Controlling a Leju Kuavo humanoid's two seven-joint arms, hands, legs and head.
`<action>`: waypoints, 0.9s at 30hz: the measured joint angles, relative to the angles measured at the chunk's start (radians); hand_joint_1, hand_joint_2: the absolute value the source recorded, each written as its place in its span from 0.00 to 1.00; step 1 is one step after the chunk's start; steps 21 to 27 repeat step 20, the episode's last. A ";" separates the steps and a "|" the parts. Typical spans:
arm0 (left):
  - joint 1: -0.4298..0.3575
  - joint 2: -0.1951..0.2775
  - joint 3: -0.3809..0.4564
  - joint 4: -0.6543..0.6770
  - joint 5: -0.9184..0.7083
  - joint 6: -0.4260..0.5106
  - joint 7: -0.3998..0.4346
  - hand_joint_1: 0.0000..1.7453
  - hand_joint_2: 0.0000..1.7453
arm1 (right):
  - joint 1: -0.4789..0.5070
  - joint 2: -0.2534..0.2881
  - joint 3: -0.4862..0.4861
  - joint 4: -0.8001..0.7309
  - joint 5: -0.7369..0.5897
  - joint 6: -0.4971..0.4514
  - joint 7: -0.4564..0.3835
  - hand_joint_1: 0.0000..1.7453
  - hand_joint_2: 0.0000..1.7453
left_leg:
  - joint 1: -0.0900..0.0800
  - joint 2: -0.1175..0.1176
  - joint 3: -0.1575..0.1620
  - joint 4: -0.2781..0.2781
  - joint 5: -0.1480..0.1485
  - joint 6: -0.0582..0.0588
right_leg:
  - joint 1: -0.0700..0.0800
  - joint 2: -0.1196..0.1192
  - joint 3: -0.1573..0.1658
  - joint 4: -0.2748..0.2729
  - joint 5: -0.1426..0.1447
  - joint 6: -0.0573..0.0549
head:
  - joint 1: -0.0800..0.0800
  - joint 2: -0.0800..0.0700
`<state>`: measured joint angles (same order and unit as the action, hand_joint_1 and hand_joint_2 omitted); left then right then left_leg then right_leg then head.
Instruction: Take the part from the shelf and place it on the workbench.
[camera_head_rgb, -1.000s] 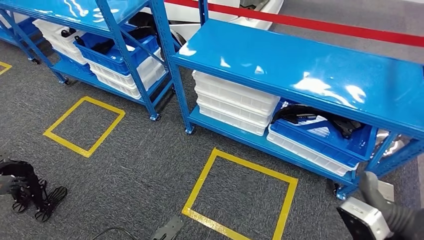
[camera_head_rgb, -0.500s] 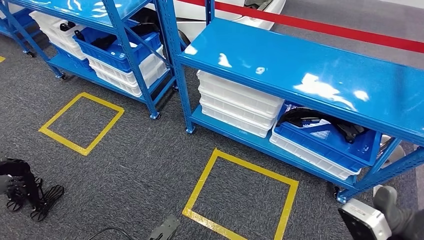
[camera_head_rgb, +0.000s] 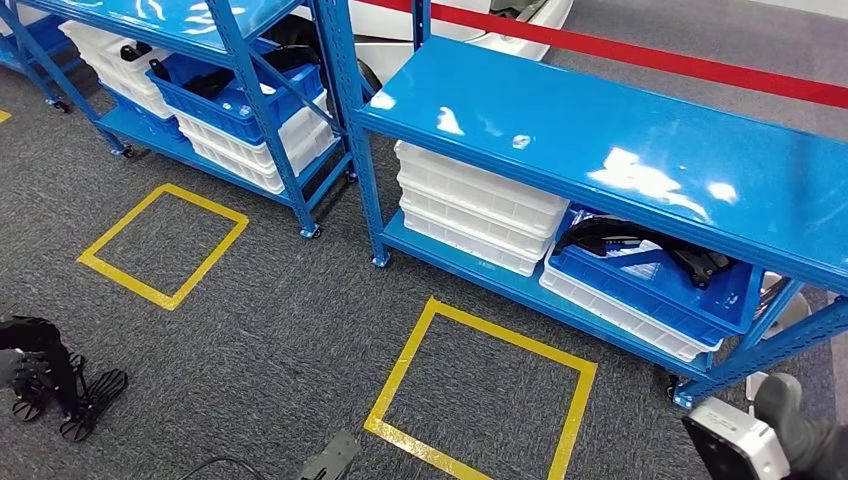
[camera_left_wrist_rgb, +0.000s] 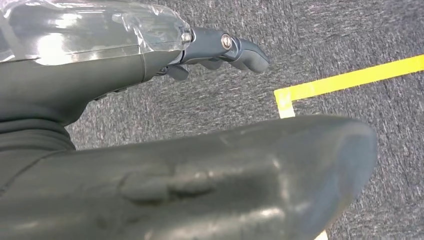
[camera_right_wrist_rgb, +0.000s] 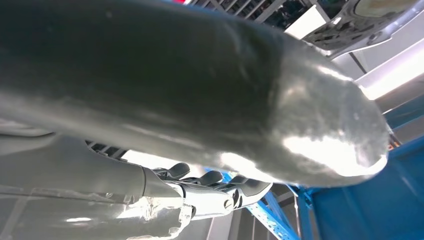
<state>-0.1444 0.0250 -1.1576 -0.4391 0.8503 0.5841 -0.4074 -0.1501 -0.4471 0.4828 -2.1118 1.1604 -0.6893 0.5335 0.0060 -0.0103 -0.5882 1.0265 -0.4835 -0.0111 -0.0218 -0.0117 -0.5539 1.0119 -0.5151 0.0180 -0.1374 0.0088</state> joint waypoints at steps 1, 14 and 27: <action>0.001 -0.001 0.000 0.000 0.000 0.000 -0.001 0.00 0.00 | 0.002 0.000 -0.002 0.000 0.000 0.000 0.000 0.00 0.00 | 0.000 0.000 0.001 -0.001 0.000 0.000 | 0.000 0.000 0.000 0.000 0.000 0.000 | 0.000 0.000; 0.011 -0.002 -0.004 0.000 0.031 -0.002 -0.001 0.00 0.00 | 0.159 0.051 -0.137 0.024 -0.196 0.000 -0.072 0.00 0.00 | 0.003 0.000 0.006 -0.006 -0.001 -0.002 | 0.007 -0.001 0.004 0.000 -0.004 -0.005 | 0.000 0.000; 0.014 -0.002 -0.013 0.000 0.053 -0.003 -0.001 0.00 0.00 | 0.293 0.127 -0.308 0.128 -0.361 0.000 -0.154 0.00 0.00 | 0.003 0.000 0.008 -0.007 -0.002 -0.004 | 0.007 -0.001 0.005 0.000 -0.005 -0.006 | 0.000 0.000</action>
